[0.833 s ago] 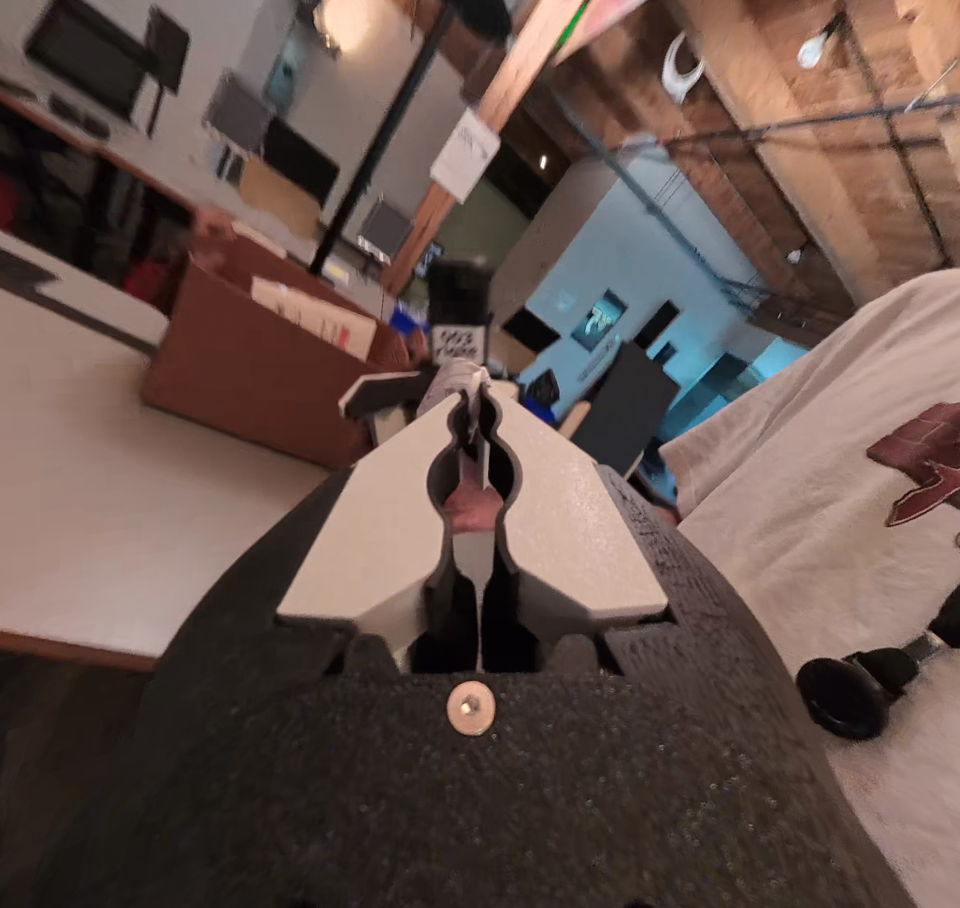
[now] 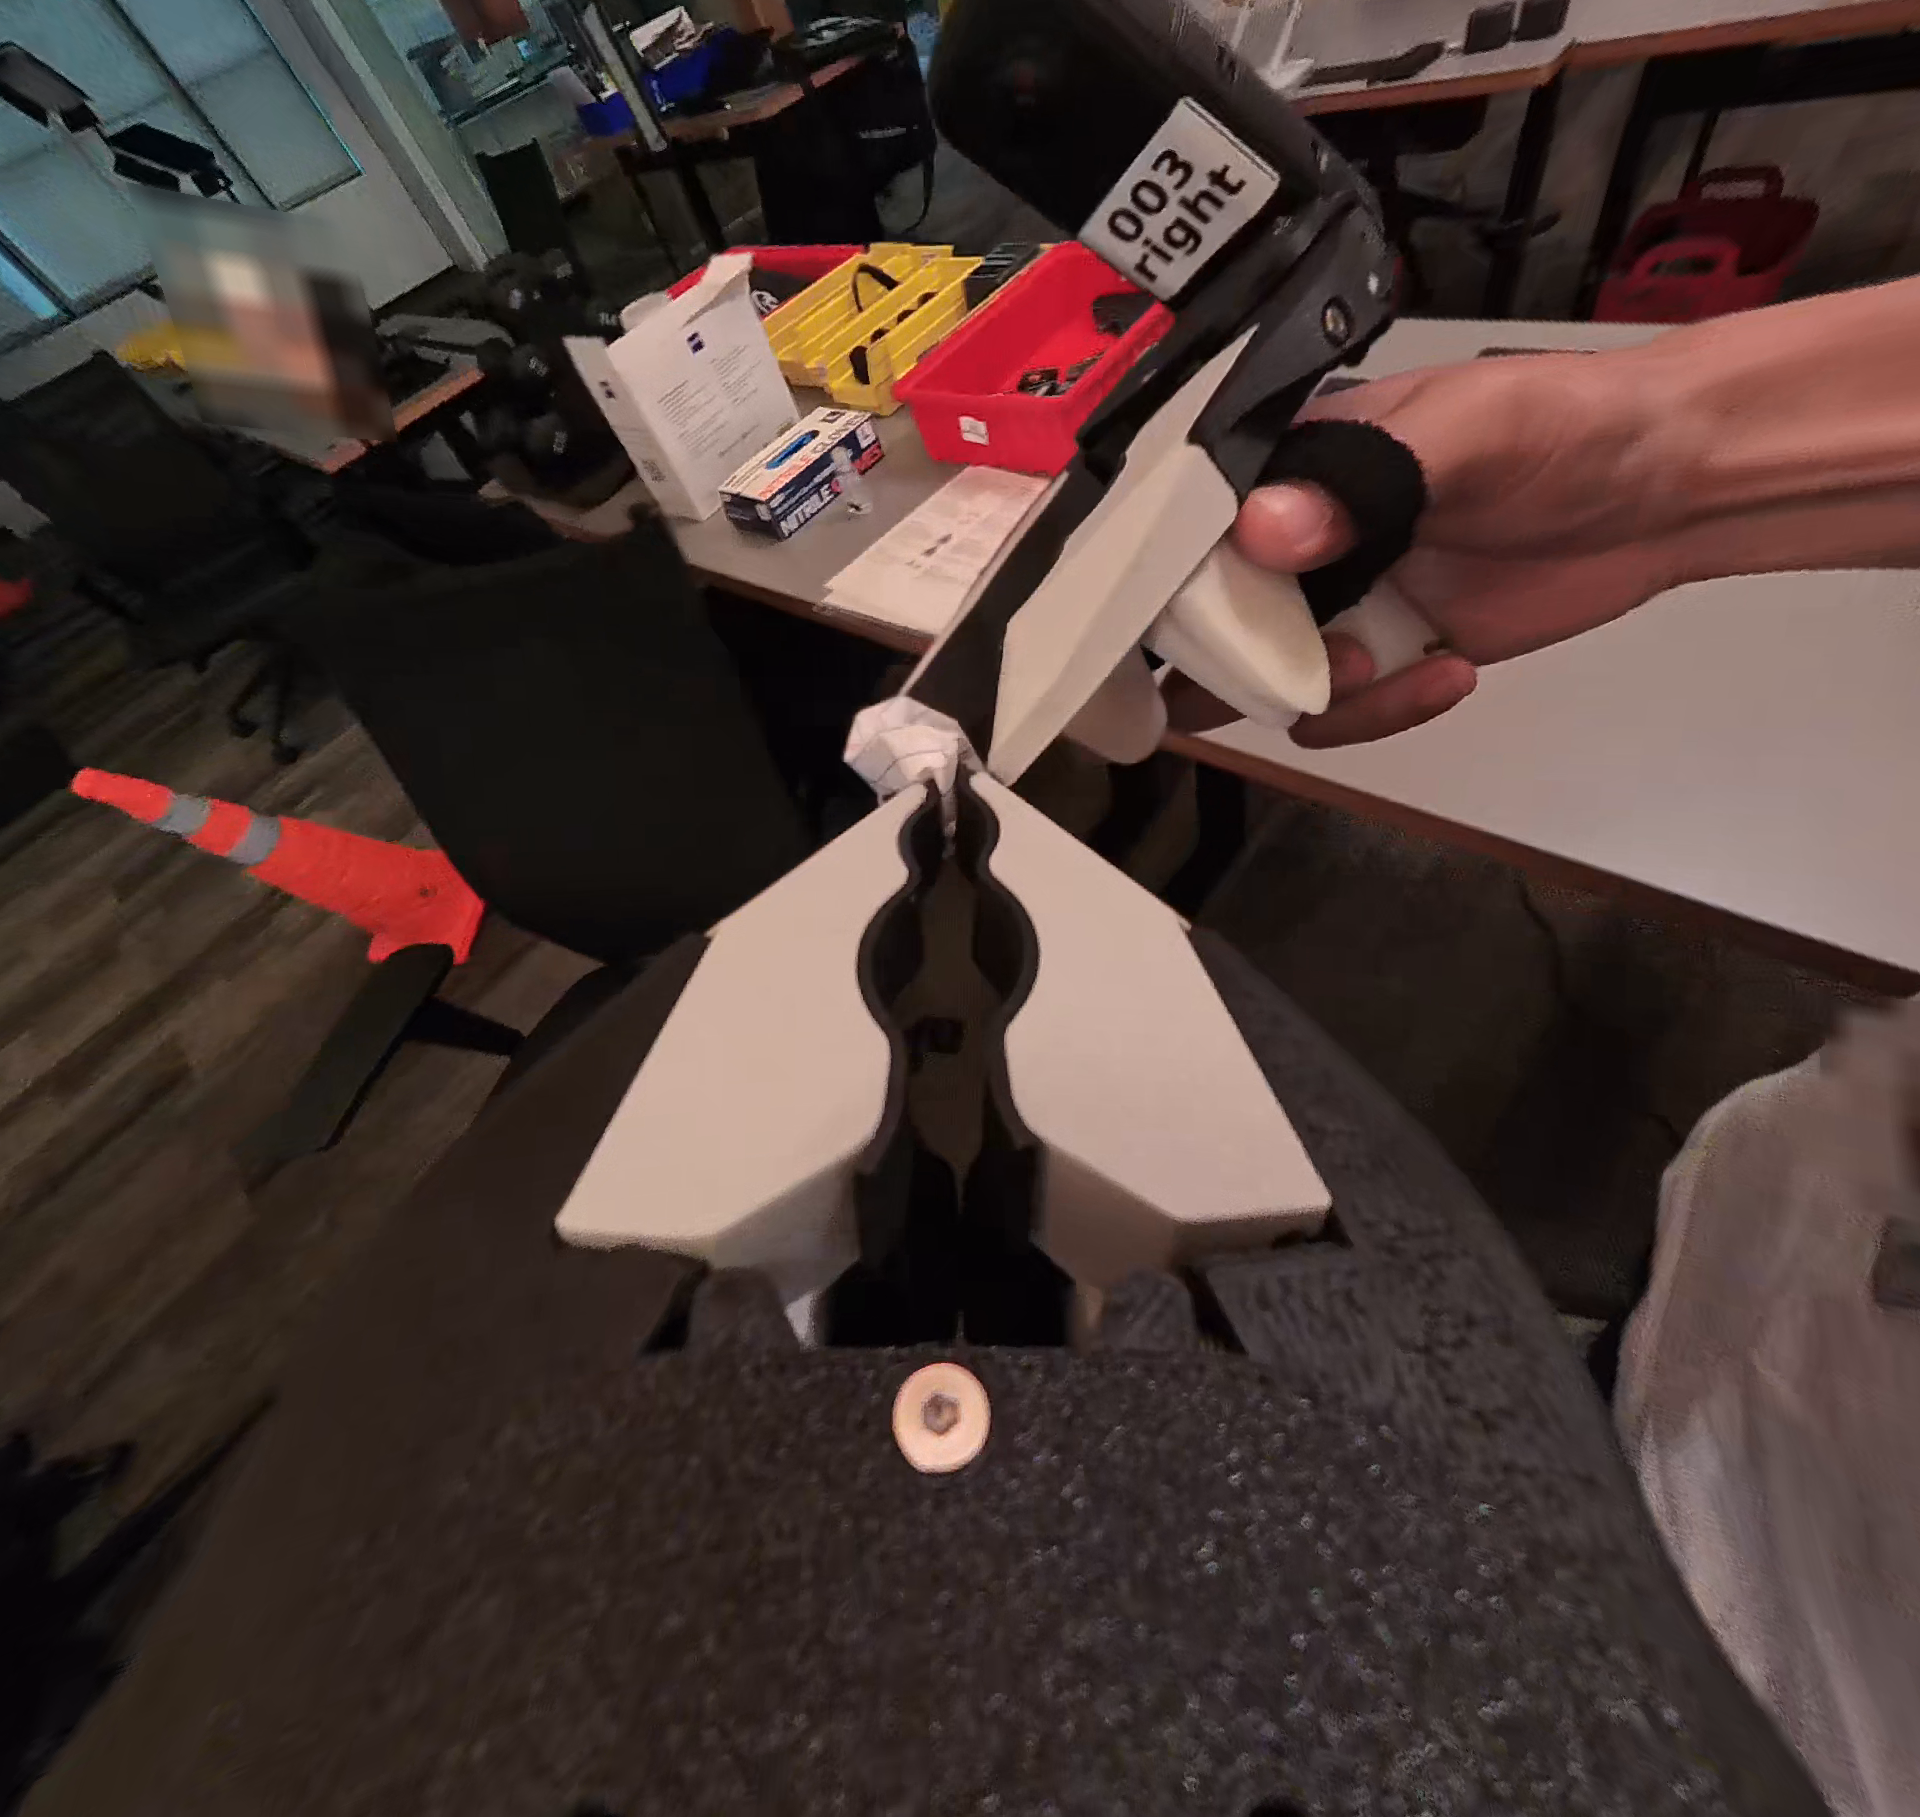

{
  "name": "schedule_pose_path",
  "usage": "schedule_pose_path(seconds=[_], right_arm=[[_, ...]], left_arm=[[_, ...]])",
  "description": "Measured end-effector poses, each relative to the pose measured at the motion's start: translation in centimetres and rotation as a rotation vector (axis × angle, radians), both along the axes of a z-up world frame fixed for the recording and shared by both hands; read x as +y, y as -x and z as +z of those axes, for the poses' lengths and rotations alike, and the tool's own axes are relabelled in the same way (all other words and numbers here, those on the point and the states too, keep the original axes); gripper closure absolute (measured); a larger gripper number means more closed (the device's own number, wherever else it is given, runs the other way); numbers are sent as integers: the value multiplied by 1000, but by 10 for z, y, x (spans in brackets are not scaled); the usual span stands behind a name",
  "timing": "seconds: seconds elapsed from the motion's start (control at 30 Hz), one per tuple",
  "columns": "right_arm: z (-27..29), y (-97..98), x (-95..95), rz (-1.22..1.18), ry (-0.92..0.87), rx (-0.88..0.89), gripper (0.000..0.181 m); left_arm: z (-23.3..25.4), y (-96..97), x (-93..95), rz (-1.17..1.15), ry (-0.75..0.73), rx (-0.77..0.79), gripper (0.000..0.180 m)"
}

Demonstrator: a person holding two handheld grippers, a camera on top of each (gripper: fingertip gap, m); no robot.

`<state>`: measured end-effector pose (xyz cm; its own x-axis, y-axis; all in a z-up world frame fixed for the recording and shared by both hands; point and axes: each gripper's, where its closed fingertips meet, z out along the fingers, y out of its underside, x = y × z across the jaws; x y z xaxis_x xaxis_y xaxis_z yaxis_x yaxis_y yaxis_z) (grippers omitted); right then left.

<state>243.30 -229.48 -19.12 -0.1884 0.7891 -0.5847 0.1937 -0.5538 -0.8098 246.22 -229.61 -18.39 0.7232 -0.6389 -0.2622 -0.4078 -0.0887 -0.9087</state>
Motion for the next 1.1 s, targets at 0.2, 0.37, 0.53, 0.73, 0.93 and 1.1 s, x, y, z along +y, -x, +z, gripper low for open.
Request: schedule_pose_path(seconds=[0.2,0.37,0.53,0.73,0.93,1.1], right_arm=[[3,195,85,100,28,1,164],[23,336,155,176,134,-2,166],[42,415,228,247,281,168,171],[32,509,320,378,174,173,172],[9,595,475,549,58,75,173],[13,675,663,295,-57,-12,164]], left_arm=[[-6,191,86,16,-21,-39,178],[15,332,155,71,-24,-48,178],[38,428,219,45,60,-286,163],[36,524,323,-128,157,-441,146],[14,601,469,-255,211,-366,156],[16,691,642,-79,229,-356,177]])
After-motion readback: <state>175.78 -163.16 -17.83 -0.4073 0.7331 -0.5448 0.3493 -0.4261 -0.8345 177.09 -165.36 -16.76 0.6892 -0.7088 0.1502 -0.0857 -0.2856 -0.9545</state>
